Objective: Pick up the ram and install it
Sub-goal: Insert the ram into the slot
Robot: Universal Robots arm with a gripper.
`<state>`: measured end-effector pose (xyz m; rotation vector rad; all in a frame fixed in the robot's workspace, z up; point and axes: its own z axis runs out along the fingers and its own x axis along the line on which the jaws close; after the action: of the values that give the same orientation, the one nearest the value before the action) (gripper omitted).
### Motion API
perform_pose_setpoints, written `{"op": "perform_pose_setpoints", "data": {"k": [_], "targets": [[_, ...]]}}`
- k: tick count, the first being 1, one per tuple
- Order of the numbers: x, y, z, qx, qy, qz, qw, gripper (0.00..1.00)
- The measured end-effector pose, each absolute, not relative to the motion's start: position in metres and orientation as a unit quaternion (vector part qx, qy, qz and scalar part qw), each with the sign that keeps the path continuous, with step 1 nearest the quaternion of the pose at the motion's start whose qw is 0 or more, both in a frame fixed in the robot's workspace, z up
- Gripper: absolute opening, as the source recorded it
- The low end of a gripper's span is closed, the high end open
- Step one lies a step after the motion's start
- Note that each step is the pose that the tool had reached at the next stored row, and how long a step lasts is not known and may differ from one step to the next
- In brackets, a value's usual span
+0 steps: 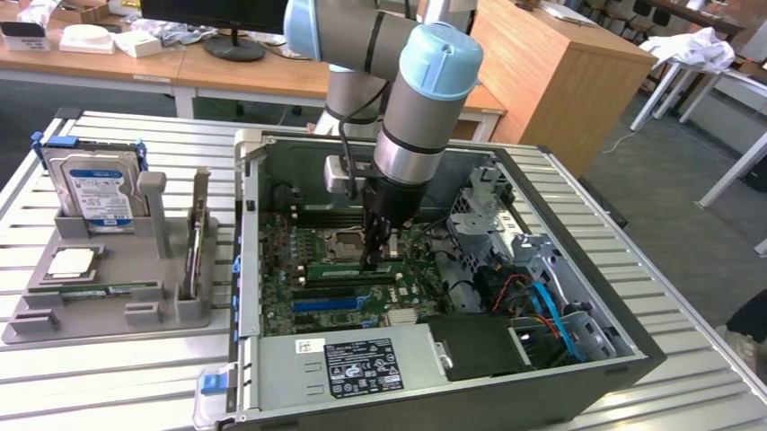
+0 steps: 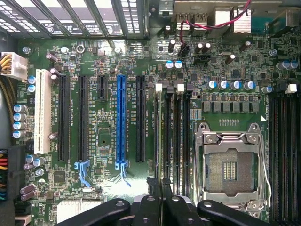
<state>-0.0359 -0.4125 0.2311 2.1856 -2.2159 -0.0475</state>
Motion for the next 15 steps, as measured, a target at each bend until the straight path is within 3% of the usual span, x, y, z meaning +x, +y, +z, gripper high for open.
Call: {"op": "perform_pose_setpoints", "data": {"k": [15], "targets": [[-0.0359, -0.4123, 0.2298, 0.702, -0.712, -0.015, 0.014, 0.12]]}}
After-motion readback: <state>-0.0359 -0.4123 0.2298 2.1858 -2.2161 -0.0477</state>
